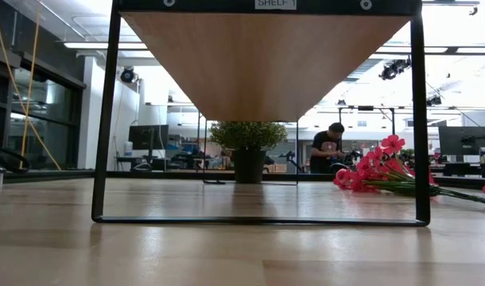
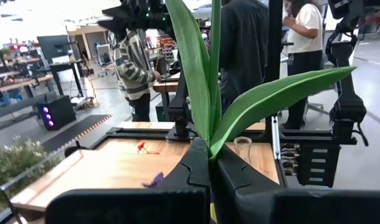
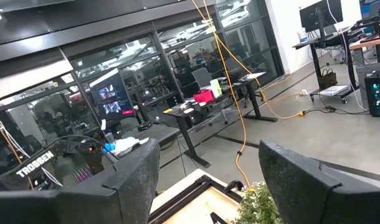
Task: Pick and place flowers into a vace then onto a shelf
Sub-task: Put the red tulip into the left transparent vase
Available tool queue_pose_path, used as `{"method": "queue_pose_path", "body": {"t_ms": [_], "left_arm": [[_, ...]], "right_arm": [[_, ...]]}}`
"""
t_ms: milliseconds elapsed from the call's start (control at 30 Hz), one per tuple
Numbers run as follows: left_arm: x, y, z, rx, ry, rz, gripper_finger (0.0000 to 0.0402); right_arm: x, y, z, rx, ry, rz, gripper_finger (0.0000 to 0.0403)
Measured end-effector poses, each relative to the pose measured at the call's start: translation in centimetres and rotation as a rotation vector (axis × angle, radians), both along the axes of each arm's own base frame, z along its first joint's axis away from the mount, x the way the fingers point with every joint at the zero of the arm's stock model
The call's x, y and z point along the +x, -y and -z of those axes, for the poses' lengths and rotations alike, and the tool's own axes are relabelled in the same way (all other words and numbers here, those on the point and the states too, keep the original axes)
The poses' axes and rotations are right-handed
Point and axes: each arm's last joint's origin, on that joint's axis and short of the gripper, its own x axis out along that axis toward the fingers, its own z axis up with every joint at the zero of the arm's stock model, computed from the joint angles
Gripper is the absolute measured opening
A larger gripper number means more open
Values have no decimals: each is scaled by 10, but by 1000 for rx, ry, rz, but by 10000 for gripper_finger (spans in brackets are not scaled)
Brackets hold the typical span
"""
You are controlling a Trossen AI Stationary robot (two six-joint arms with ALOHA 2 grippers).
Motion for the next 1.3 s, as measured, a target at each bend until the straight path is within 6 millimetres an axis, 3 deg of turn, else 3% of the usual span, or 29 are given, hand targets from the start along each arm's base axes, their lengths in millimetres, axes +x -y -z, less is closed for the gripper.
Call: {"method": "queue_pose_path", "body": {"t_ms": [467, 967, 1300], "left_arm": [[0, -2, -37, -21, 4, 2, 30], [-2, -10, -102, -69, 16, 0, 30], [19, -19, -133, -80, 109, 116, 30]], "right_arm": [[9, 1, 3, -2, -29, -3, 262], [10, 0, 3, -6, -38, -48, 262], [10, 0, 9, -1, -102, -48, 262]]}}
